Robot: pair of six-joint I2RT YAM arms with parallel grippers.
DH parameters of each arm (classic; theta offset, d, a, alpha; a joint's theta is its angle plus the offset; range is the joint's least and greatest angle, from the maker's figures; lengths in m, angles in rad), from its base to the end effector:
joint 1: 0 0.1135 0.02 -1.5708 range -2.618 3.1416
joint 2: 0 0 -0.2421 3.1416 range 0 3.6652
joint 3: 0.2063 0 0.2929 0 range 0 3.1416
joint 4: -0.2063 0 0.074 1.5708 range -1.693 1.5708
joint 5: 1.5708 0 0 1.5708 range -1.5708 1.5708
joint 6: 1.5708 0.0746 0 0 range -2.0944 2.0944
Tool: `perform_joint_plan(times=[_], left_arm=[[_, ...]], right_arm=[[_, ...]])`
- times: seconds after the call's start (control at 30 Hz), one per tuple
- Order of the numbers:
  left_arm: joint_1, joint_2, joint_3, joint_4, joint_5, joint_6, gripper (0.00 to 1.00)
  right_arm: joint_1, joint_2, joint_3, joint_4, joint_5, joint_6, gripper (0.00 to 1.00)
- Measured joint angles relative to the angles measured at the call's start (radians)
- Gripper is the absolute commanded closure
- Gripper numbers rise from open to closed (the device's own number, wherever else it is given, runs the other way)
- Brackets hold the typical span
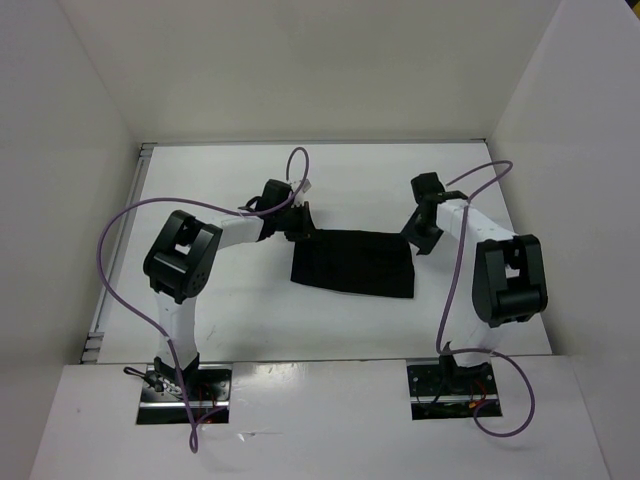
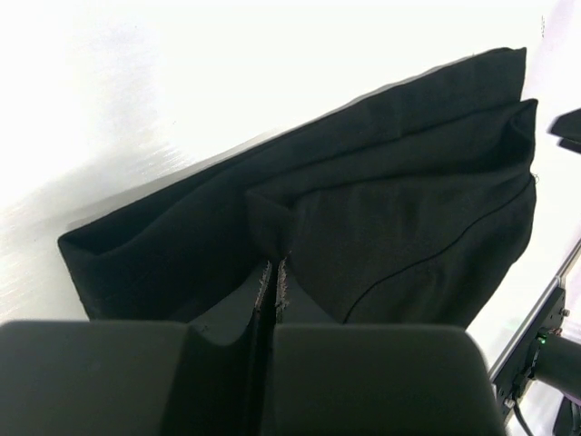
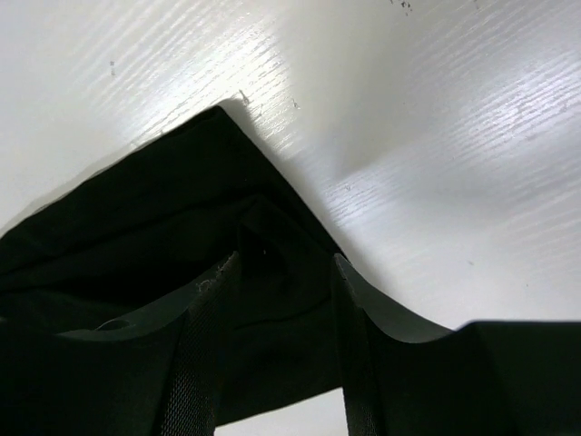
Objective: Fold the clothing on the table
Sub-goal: Fold the skirt
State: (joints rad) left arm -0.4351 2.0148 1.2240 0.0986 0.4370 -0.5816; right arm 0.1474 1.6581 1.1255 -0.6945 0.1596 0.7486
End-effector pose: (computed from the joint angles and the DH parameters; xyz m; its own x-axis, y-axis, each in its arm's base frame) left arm 0.4195 -0.2298 0.0801 -0.8557 -0.1511 -0.4949 0.2480 0.7196 -0.6486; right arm 0.3661 0.0424 0.1218 -0.7449 0.5687 -0.3487 0.5664 0.8154 0.1197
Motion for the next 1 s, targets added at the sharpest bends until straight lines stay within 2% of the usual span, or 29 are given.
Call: perform_joint_plan(times=[0.1, 0.23, 0.37, 0.67, 0.87, 1.0], left_arm=[[0.0, 0.0, 0.0, 0.0, 0.0, -0.001, 1.0], [0.0, 0.0, 0.0, 0.0, 0.0, -0.001, 1.0], [0.0, 0.0, 0.0, 0.0, -0.001, -0.002, 1.0], [0.0, -0.01, -0.001, -0.009, -0.009, -0.002, 1.0], [0.0, -0.098, -0.026, -0.024, -0.022, -0.003, 1.0], [0.0, -0.156, -0.045, -0.027, -0.04, -0.007, 1.0]], right_arm=[[-0.002, 0.031, 0.0, 0.011, -0.008, -0.011, 0.51], [-0.002, 0.053, 0.002, 0.029, -0.018, -0.023, 0.58], [-0.002, 0.084, 0.002, 0.052, -0.028, -0.044, 0.99], [-0.002, 0.054, 0.002, 0.058, -0.042, -0.044, 1.0], [-0.002, -0.069, 0.001, 0.055, -0.043, -0.044, 1.0], [-0.002, -0.094, 0.001, 0.055, -0.044, -0.044, 1.0]])
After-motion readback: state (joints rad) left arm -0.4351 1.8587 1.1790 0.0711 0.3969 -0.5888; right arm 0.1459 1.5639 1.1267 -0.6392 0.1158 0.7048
